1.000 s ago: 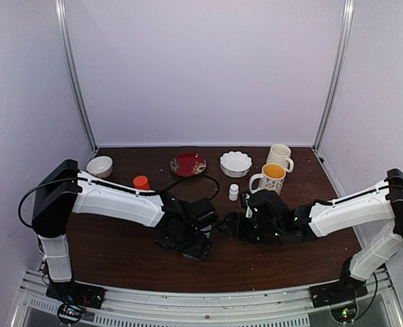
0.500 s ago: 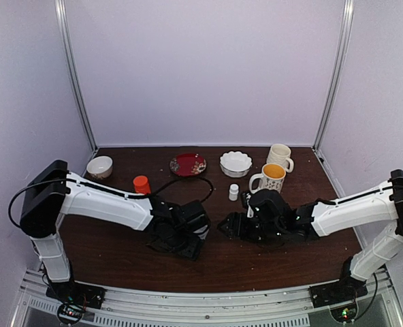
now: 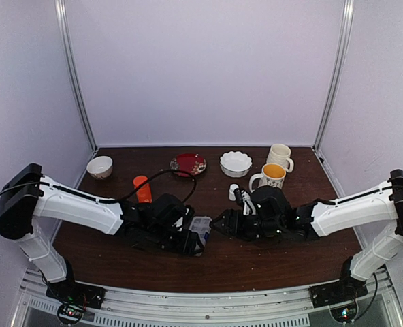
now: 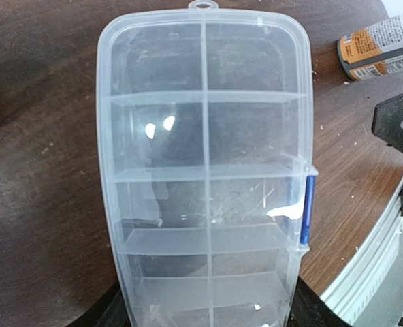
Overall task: Sort the pills into containers
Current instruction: Pick up the pill container from the center of the board, then open the lid of the pill container.
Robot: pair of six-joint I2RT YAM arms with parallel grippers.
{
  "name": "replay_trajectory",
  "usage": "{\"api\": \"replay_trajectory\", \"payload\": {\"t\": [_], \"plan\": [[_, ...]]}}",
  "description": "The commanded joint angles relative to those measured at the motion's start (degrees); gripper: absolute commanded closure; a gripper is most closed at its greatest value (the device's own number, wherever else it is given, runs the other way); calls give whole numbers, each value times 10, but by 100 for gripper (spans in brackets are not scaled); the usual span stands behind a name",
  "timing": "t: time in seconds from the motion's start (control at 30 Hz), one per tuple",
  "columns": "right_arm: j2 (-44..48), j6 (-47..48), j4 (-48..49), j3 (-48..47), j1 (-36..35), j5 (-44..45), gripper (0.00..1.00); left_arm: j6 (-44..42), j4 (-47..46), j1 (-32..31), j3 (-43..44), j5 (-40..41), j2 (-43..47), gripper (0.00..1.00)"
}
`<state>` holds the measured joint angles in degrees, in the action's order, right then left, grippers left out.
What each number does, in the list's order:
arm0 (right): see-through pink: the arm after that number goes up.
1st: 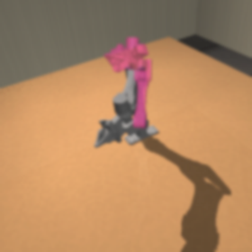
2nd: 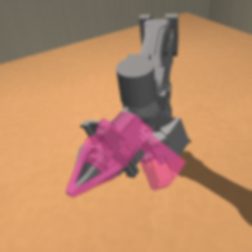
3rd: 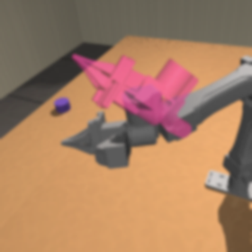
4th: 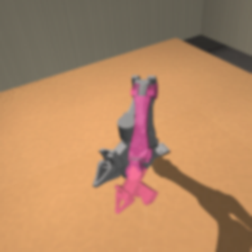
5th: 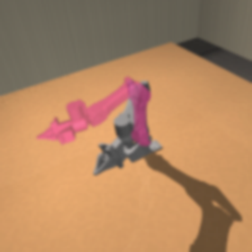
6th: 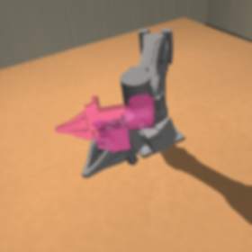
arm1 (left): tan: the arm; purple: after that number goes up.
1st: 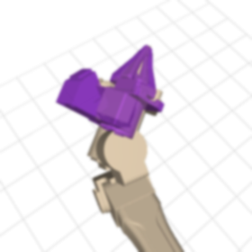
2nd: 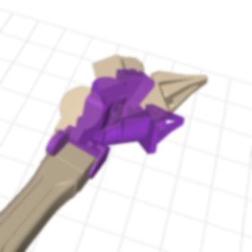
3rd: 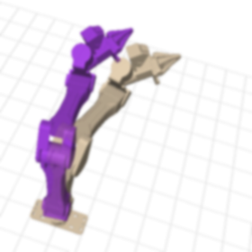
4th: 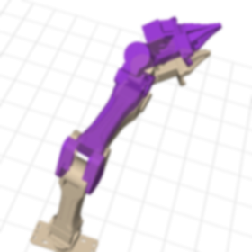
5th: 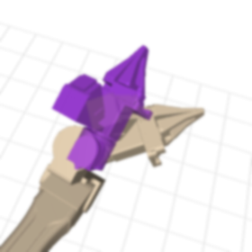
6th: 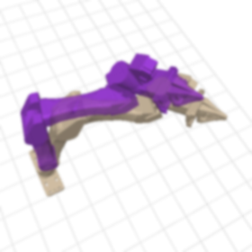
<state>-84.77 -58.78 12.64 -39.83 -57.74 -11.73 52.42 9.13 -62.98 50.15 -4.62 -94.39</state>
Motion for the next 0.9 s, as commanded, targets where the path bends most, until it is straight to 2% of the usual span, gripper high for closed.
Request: {"api": "replay_trajectory", "payload": {"t": [0.0, 0.1, 0.23, 0.5, 0.6, 0.77, 0.87], "plan": [[-21, -26, 67, -9, -4, -39, 30, 3, -96, 3, -14, -44, 12, 47], [-45, -41, 96, -13, -8, -51, 32, -2, -126, 3, -19, -61, 13, 48], [-71, -45, 86, -33, -16, -58, 33, -4, -140, 4, -24, -65, 17, 48], [-69, -67, 99, -23, -19, -60, 41, -6, -136, 4, -27, -57, 18, 49], [-55, -60, 64, -26, -19, -52, 36, -6, -126, 3, -28, -35, 20, 51], [-40, -49, 20, -36, -19, -46, 34, -17, -112, 3, -8, -39, 12, 51], [-32, -54, 32, -28, -19, -47, 33, -30, -111, 2, -7, -46, 14, 52]]}}
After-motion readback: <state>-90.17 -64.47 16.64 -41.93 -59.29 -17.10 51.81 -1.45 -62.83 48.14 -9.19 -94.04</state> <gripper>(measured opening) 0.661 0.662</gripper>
